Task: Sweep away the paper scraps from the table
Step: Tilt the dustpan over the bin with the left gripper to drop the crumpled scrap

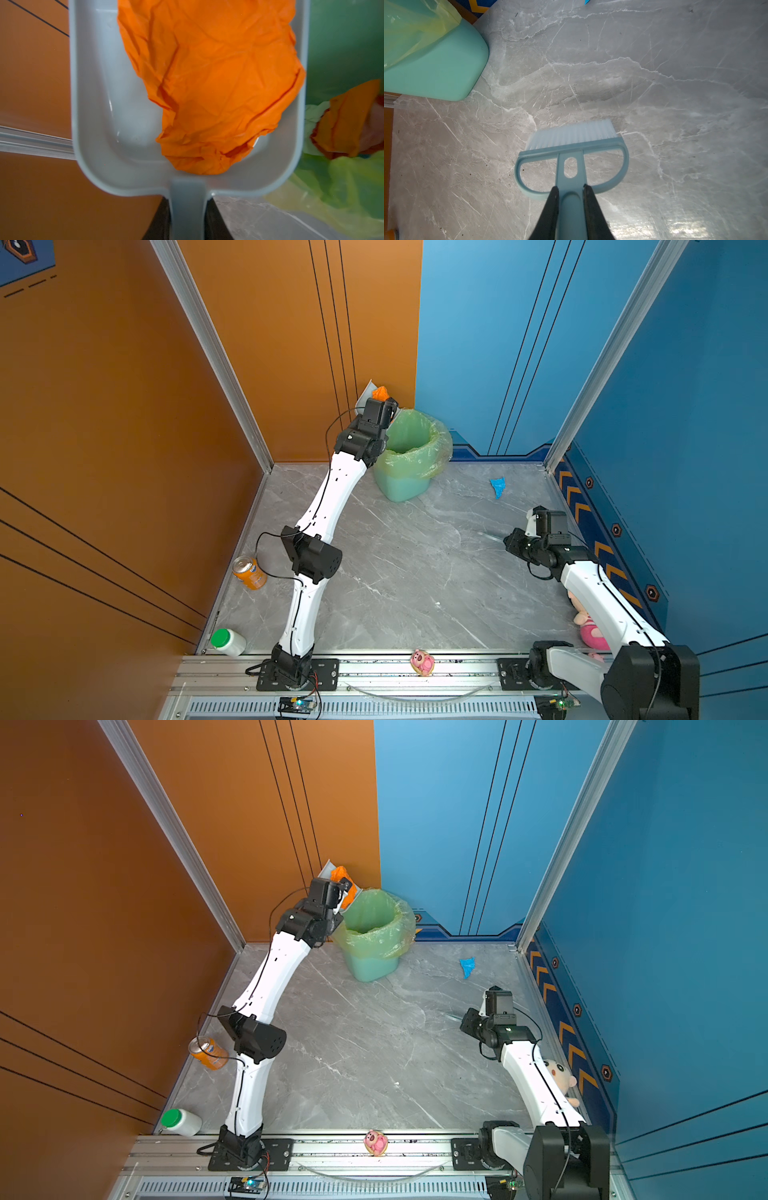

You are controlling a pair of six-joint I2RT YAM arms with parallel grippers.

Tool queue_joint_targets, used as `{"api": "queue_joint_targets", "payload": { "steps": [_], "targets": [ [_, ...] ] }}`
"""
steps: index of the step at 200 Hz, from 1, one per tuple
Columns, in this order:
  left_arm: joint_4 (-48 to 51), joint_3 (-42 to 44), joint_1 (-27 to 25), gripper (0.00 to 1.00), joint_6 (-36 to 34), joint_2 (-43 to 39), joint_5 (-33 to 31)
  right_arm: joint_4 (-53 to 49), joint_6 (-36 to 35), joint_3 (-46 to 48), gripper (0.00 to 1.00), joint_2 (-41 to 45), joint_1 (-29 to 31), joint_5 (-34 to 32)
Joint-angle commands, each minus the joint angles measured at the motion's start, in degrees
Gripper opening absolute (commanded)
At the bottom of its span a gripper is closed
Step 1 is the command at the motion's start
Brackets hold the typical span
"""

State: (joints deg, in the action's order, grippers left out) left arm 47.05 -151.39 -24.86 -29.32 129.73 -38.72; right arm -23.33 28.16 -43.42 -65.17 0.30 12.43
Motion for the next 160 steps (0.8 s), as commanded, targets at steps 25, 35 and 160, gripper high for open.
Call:
{"api": "queue_joint_targets", "payload": {
  "steps": [25, 35, 160],
  "targets": [
    [-11.0, 1.6, -0.9, 0.00, -14.4, 2.8, -10.5, 0.9, 0.9, 1.0, 0.00, 1.4, 0.8, 0.1],
    [-12.5, 2.1, -1.0, 0.00, -16.0, 2.9, -11.2, 0.9, 0.9, 1.1, 0.00, 1.4, 0.8, 0.1],
    [-25.7, 8.7, -2.1, 0.00, -38.4, 2.8, -12.7, 2.2, 1.3, 1.9, 0.00, 1.2, 1.5, 0.0]
  ]
}}
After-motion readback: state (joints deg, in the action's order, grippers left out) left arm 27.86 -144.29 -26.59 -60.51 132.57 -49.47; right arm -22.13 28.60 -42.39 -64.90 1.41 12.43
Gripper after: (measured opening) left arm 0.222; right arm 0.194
